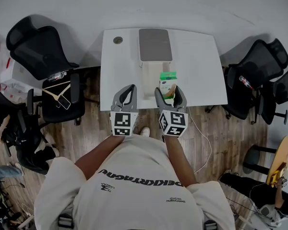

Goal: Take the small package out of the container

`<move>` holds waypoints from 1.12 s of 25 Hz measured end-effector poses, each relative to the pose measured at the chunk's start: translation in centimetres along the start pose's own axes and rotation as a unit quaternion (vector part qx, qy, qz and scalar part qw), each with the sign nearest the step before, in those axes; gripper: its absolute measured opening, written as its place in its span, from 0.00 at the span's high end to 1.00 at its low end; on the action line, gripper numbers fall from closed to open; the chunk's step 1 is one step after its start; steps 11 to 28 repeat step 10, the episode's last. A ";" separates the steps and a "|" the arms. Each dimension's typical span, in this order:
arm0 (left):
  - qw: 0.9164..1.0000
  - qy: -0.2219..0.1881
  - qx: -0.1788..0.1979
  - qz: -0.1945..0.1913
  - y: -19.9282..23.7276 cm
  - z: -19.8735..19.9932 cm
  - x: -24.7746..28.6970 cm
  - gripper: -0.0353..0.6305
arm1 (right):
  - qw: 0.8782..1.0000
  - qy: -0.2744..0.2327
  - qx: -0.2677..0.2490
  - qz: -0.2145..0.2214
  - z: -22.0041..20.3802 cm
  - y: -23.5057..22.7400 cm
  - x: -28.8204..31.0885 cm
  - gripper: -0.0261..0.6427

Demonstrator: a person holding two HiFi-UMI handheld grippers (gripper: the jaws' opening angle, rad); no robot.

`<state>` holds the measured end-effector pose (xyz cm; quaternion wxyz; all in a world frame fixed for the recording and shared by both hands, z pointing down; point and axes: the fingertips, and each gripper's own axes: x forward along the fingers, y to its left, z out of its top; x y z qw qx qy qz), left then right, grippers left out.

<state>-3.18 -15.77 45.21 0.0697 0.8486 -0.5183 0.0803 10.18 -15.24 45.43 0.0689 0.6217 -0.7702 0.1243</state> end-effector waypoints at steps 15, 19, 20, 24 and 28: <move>1.000 -0.004 0.005 0.003 0.1 0.3 0.1 0.95 | 1.000 -0.005 -0.001 0.003 0.3 0.0 0.1 0.44; 1.000 -0.004 0.005 0.003 0.1 0.3 0.1 0.95 | 1.000 -0.005 -0.001 0.003 0.3 0.0 0.1 0.44; 1.000 -0.004 0.005 0.003 0.1 0.3 0.1 0.95 | 1.000 -0.005 -0.001 0.003 0.3 0.0 0.1 0.44; 1.000 -0.004 0.005 0.003 0.1 0.3 0.1 0.95 | 1.000 -0.005 -0.001 0.003 0.3 0.0 0.1 0.44; 1.000 -0.004 0.005 0.003 0.1 0.3 0.1 0.95 | 1.000 -0.005 -0.001 0.003 0.3 0.0 0.1 0.44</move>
